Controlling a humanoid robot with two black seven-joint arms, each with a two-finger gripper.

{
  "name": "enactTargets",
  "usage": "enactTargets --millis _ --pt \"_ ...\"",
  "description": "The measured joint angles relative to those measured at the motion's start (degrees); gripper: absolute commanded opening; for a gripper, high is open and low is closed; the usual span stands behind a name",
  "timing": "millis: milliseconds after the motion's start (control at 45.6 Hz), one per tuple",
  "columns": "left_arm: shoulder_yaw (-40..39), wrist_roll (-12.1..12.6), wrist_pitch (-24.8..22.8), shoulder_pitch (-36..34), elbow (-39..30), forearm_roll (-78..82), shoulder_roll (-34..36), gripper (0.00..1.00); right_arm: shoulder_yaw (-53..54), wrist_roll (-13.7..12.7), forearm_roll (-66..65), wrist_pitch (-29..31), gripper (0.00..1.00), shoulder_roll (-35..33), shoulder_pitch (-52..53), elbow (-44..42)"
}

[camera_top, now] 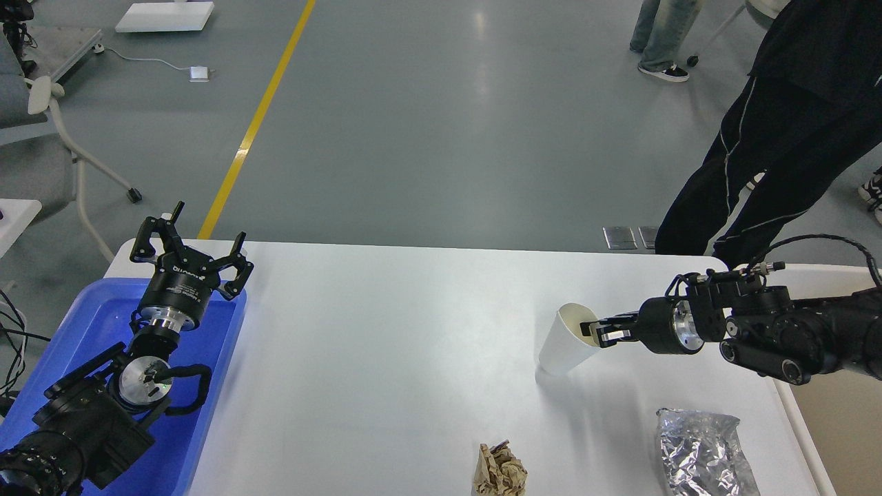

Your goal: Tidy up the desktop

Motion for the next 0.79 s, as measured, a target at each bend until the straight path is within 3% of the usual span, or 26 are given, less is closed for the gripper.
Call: enactTargets --millis 220,395,571,790 --pt "0.0 0.0 0.0 0.0 0.0 0.0 0.0 1.0 2.25 2.86 4.15 1.25 0.0 -4.23 4.0 1.71" --pt "0.0 0.0 0.0 0.0 0.0 -0.01 0.0 1.0 6.23 5.75 9.83 7.17 0.0 -9.76 9.72 3.15" --pt "0.02 0.0 0.0 0.0 0.0 0.0 0.0 1.0 11.02 7.18 16.14 15.61 0.0 -15.71 16.66 3.54" --pt "0.03 0.0 0.0 0.0 0.0 -0.01 0.0 1.0 12.84 7.64 20.45 19.86 0.0 -19.05 21.05 2.12"
